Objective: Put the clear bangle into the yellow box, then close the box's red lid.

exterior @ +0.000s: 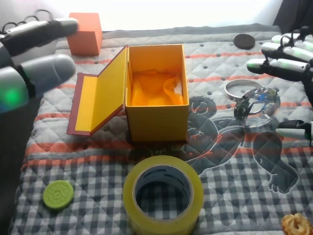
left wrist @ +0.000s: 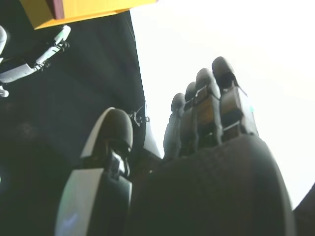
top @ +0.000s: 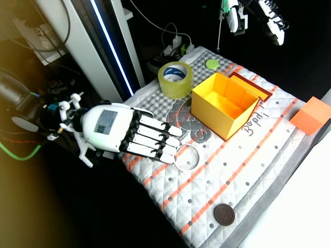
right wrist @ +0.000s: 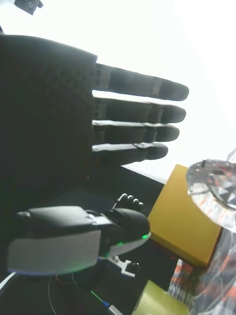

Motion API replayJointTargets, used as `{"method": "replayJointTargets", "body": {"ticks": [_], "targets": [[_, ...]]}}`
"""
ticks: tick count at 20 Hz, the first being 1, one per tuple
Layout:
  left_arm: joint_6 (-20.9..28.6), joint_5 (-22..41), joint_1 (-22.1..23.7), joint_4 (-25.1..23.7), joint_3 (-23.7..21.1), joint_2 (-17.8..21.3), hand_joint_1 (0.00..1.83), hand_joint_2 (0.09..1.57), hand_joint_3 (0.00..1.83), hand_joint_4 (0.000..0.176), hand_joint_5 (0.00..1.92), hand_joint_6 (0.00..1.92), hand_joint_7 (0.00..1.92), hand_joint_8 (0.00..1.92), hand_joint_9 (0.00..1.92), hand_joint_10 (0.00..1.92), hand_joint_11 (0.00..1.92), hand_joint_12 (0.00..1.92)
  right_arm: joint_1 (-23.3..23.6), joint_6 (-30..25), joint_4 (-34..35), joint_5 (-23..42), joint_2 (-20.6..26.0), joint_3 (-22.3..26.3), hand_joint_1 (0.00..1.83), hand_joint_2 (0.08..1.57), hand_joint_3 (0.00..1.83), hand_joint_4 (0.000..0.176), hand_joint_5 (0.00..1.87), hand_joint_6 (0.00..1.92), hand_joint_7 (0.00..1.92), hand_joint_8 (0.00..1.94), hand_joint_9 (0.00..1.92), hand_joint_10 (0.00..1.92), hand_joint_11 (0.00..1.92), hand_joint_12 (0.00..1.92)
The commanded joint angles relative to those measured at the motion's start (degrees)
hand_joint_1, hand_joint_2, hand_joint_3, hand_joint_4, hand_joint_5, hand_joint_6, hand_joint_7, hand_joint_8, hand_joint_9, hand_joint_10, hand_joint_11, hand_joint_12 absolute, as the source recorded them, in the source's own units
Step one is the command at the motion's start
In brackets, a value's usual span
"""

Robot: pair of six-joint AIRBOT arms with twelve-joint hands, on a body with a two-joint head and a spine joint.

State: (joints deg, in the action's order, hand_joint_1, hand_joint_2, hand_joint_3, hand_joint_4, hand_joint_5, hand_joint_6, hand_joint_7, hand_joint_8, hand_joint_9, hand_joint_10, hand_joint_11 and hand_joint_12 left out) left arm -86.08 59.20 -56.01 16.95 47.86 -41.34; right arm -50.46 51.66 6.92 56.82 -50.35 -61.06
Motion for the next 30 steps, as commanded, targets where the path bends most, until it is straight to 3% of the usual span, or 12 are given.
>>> {"method": "replayJointTargets", "body": {"ticks": [1,6,15,16,17,18,19,20,21,22,27,30], "targets": [[0.2,7.0,0.5,-0.1,0.4,-0.3,0.02,1.17,0.01,0.175,0.35,0.00,0.27,0.00,0.23,0.01,0.00,0.46,1.1,-0.1,0.6,5.2,-0.1,-0.6,0.93,0.95,0.01,0.122,0.26,0.01,0.12,0.00,0.05,0.00,0.00,0.18],[0.2,6.7,0.5,-0.1,0.6,-0.7,0.05,1.18,0.00,0.176,0.33,0.00,0.28,0.00,0.25,0.00,0.00,0.50,4.7,0.2,0.0,-0.6,-3.2,-3.4,0.75,0.93,0.00,0.175,0.25,0.01,0.11,0.01,0.02,0.01,0.02,0.01],[0.2,6.5,0.5,-0.1,0.6,-1.0,0.06,1.18,0.00,0.176,0.31,0.00,0.28,0.00,0.25,0.00,0.00,0.52,6.7,0.3,0.1,-9.6,-7.6,-7.8,0.61,0.91,0.00,0.176,0.34,0.01,0.31,0.01,0.20,0.01,0.06,0.03],[0.2,6.5,0.5,-0.1,0.5,-1.0,0.07,1.18,0.00,0.176,0.33,0.01,0.29,0.01,0.26,0.00,0.00,0.52,6.8,0.3,0.1,-10.0,-7.9,-8.1,0.64,0.92,0.00,0.145,0.38,0.02,0.37,0.03,0.33,0.00,0.11,0.35],[0.2,6.5,0.5,-0.1,0.5,-1.0,0.05,1.18,0.00,0.176,0.32,0.00,0.27,0.00,0.24,0.00,0.00,0.48,6.8,0.3,0.1,-10.5,-8.4,-8.4,0.69,0.91,0.00,0.048,0.51,0.02,0.56,0.03,0.51,0.01,0.08,0.70],[0.2,6.5,0.5,-0.1,0.5,-1.0,0.04,1.18,0.00,0.176,0.32,0.00,0.28,0.00,0.24,0.00,0.00,0.51,6.8,0.3,0.2,-10.8,-8.6,-8.6,0.79,0.96,0.00,0.000,0.61,0.01,0.66,0.01,0.58,0.01,0.06,0.82],[0.2,6.6,0.5,-0.1,0.5,-1.1,0.06,1.18,0.00,0.176,0.33,0.00,0.28,0.00,0.24,0.00,0.00,0.55,6.8,0.3,0.3,-11.0,-8.7,-8.6,0.96,1.05,0.01,0.000,0.73,0.01,0.89,0.03,0.83,0.07,0.30,1.06],[0.2,6.6,0.5,-0.1,0.4,-1.0,0.07,1.18,0.00,0.176,0.33,0.00,0.29,0.00,0.25,0.00,0.00,0.58,6.8,0.3,0.4,-11.3,-8.7,-8.7,1.26,1.10,0.00,0.000,0.80,0.01,0.96,0.80,0.99,0.06,0.45,1.11],[0.2,6.6,0.5,-0.1,0.4,-1.0,0.04,1.18,0.00,0.176,0.31,0.00,0.28,0.00,0.24,0.00,0.00,0.62,6.8,0.3,0.5,-11.4,-8.7,-8.7,1.25,1.14,0.01,0.000,0.78,0.88,1.02,1.02,1.13,0.08,0.56,1.17],[0.2,6.6,0.5,-0.1,0.4,-1.0,0.04,1.18,0.00,0.176,0.31,0.00,0.29,0.00,0.25,0.00,0.00,0.63,6.8,0.3,0.6,-11.5,-8.7,-8.7,1.23,1.17,0.00,0.000,0.78,1.09,0.99,1.11,1.15,0.07,0.60,1.17],[0.2,6.5,0.4,-0.1,0.4,-1.1,0.03,1.19,0.00,0.176,0.31,0.01,0.29,0.01,0.28,0.01,0.00,0.57,7.4,0.3,0.4,-10.8,-8.4,-8.5,1.23,1.16,0.00,0.000,0.82,1.06,0.98,1.15,1.25,0.05,0.73,1.14],[0.2,6.5,0.5,-0.1,0.4,-1.2,0.05,1.18,0.00,0.176,0.32,0.01,0.29,0.00,0.28,0.00,0.00,0.60,8.0,0.3,-0.6,-3.6,-5.2,-5.3,1.25,1.10,0.00,0.000,0.92,0.96,1.12,0.88,1.37,0.06,0.92,1.05]]}}
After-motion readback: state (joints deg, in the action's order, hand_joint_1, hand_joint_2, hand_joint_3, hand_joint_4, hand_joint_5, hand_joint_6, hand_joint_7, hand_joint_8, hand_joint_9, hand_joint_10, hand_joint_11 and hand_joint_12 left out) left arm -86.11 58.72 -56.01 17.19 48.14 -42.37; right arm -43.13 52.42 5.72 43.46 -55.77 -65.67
